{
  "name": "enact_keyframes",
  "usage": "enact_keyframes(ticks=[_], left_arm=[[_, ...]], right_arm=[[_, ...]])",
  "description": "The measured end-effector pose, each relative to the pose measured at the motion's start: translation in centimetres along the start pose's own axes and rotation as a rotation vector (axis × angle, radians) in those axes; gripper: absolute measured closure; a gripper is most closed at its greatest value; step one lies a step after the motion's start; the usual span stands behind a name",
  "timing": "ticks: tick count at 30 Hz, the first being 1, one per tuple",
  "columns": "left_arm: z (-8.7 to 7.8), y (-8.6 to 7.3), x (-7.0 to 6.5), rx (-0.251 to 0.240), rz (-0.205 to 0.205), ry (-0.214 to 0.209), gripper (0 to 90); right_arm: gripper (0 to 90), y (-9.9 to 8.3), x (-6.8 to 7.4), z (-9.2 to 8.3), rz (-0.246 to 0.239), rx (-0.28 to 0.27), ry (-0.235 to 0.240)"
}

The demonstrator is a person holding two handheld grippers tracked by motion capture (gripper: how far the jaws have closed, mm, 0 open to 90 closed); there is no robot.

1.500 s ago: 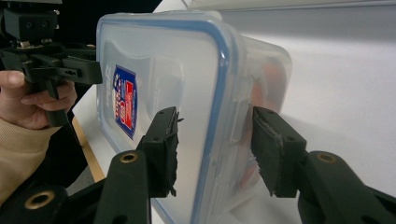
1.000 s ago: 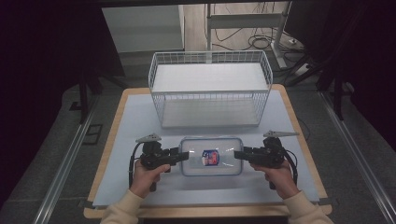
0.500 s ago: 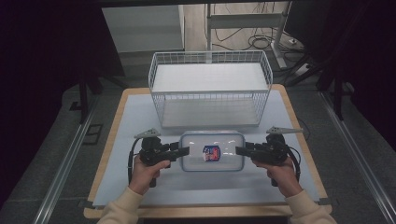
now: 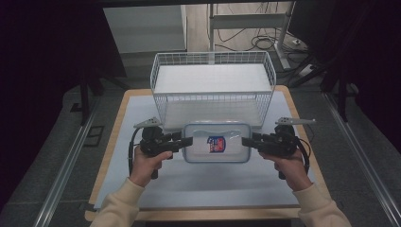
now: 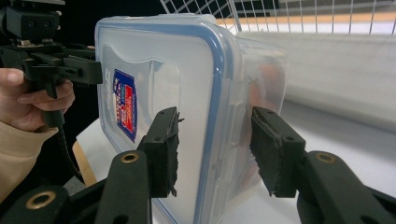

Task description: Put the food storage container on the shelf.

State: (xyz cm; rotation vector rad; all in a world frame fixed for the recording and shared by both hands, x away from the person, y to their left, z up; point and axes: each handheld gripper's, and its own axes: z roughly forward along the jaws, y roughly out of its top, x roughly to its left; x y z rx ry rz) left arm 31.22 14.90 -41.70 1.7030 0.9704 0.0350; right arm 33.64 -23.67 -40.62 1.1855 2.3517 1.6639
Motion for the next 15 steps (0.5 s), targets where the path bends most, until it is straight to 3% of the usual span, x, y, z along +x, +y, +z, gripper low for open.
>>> enact_keyframes(ticks=[9, 15], left_arm=[[-0.5, 2.4, -0.5, -0.020, 0.018, 0.008, 49.3], [-0.7, 3.4, -0.1, -0.037, 0.019, -0.007, 49.3]], right_arm=[[52.6, 2.2, 0.3, -0.6, -0.012, -0.017, -0.001], [52.6, 3.9, 0.8, -0.9, -0.048, -0.023, -0.021]])
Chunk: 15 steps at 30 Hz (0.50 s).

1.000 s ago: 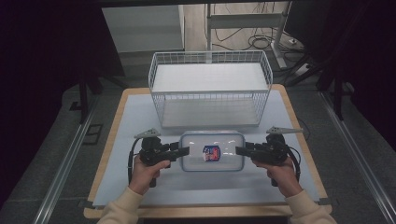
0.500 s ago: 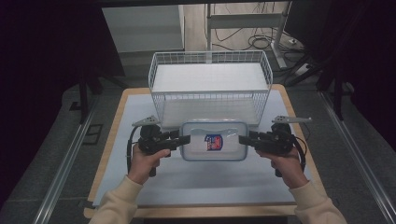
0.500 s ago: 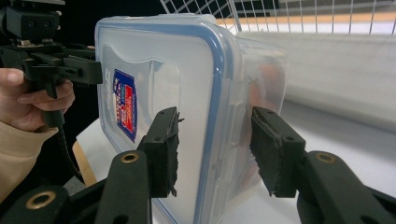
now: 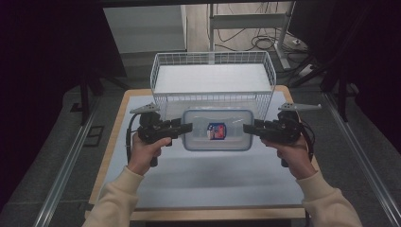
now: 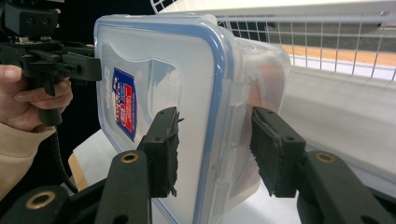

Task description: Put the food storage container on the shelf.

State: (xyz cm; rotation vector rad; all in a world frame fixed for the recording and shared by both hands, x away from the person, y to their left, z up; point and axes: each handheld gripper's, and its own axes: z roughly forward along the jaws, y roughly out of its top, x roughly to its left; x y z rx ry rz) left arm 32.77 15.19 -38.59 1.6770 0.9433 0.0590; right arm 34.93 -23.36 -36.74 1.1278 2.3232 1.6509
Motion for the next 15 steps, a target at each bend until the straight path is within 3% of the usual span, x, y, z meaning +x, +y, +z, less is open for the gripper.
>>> enact_keyframes(ticks=[15], left_arm=[[0.0, 3.4, -0.3, -0.020, 0.022, 0.003, 49.3]], right_arm=[[52.6, 2.7, -0.1, -0.6, -0.014, -0.031, -0.007]])
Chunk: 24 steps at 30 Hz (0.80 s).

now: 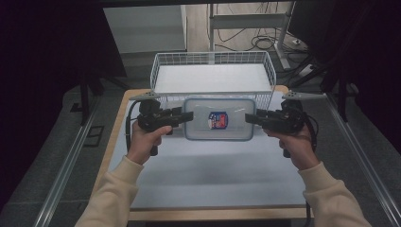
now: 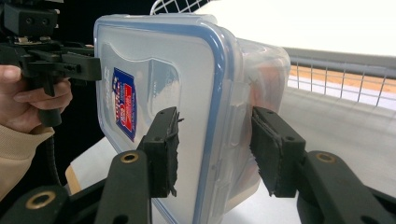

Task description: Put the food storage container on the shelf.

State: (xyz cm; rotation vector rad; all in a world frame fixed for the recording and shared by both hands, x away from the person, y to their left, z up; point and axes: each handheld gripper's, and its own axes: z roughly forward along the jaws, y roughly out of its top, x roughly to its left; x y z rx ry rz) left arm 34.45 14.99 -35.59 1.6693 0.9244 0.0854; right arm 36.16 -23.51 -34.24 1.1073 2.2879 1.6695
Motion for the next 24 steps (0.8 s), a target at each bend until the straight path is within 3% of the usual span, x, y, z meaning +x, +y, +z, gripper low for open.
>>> enact_keyframes(ticks=[8, 16, 24], left_arm=[[0.0, 1.9, -0.1, -0.009, 0.037, 0.005, 49.4], [0.2, 3.5, 0.1, -0.018, 0.047, 0.008, 49.4], [0.7, 5.0, 1.0, -0.017, 0.029, -0.004, 49.3]], right_arm=[[52.6, 1.6, -0.3, -0.3, -0.010, -0.015, 0.001], [52.6, 3.1, -0.6, -0.3, -0.014, -0.021, -0.003], [52.6, 5.1, -1.3, 0.0, -0.024, -0.010, -0.016]])
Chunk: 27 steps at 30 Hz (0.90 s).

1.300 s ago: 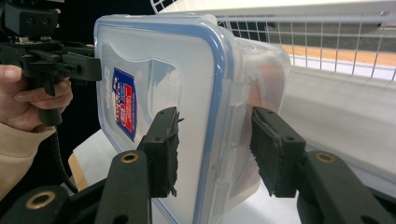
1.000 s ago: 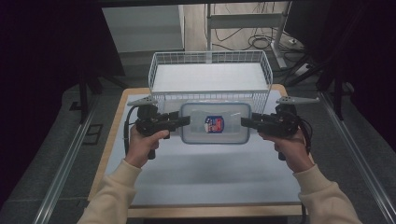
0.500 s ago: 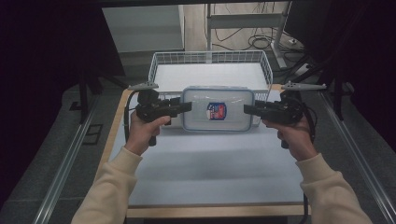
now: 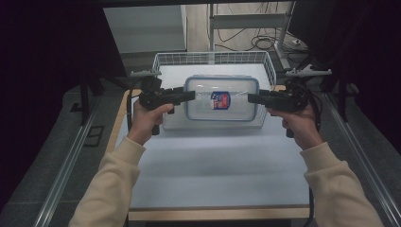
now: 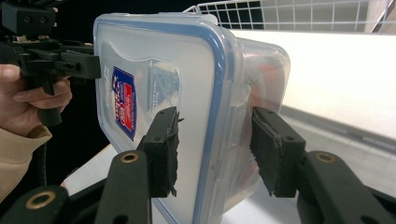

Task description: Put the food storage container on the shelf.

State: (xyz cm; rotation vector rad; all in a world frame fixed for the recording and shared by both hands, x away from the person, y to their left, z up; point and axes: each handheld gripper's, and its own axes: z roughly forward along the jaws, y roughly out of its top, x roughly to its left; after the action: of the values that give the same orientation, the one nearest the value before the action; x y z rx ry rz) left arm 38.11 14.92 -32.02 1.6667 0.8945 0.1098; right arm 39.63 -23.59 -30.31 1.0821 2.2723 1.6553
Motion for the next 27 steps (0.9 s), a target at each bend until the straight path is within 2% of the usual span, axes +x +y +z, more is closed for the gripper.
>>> enact_keyframes(ticks=[13, 18, 20, 21, 27], left_arm=[[0.8, 2.4, 2.4, -0.013, -0.024, 0.000, 49.3], [1.4, 3.6, 3.6, -0.010, -0.039, 0.002, 49.3], [1.6, 4.1, 4.0, -0.019, -0.031, 0.008, 49.4], [1.7, 4.3, 4.2, -0.026, -0.039, 0.009, 49.6], [2.7, 5.5, 6.3, -0.026, -0.077, 0.011, 49.5]], right_arm=[[52.6, 3.2, -1.5, 1.6, 0.006, 0.030, 0.001], [52.5, 4.4, -2.6, 2.5, 0.013, 0.045, 0.005], [52.5, 4.9, -3.2, 2.9, 0.019, 0.046, 0.012], [52.6, 5.4, -3.8, 3.4, 0.036, 0.045, 0.021], [52.6, 6.8, -5.3, 4.7, 0.057, 0.061, 0.026]])
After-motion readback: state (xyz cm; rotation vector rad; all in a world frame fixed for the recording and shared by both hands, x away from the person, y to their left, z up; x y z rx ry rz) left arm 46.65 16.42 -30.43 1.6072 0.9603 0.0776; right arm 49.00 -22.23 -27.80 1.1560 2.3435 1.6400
